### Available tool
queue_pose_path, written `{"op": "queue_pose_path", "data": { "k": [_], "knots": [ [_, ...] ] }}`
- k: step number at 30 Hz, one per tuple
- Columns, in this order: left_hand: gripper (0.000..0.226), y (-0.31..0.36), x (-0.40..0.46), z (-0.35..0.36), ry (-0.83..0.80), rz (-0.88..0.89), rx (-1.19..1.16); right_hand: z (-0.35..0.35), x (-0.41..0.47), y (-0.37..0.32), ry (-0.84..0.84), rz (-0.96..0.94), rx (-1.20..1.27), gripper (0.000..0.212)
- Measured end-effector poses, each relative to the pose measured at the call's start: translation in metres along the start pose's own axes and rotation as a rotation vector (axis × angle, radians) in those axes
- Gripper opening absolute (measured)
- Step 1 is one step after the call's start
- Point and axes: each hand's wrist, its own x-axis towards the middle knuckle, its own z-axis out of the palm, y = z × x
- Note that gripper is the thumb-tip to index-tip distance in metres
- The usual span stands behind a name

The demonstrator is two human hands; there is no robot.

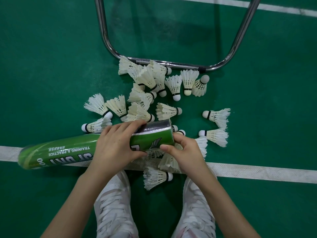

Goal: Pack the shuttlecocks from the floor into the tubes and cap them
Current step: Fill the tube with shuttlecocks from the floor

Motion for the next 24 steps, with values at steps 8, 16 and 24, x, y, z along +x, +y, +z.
{"op": "queue_pose_path", "data": {
  "k": [8,16,24],
  "knots": [
    [0.085,-0.002,0.004,-0.002,0.0,-0.007,-0.004,-0.01,-0.001,0.007,0.077,-0.005,-0.143,0.018],
    [0.084,-0.001,0.002,-0.002,0.001,-0.011,-0.008,-0.06,0.008,0.017,0.368,-0.023,-0.376,0.011],
    [0.085,0.0,0.002,-0.002,0.001,-0.01,-0.002,-0.104,0.037,0.055,0.733,0.042,-0.521,0.021]
  ]
}}
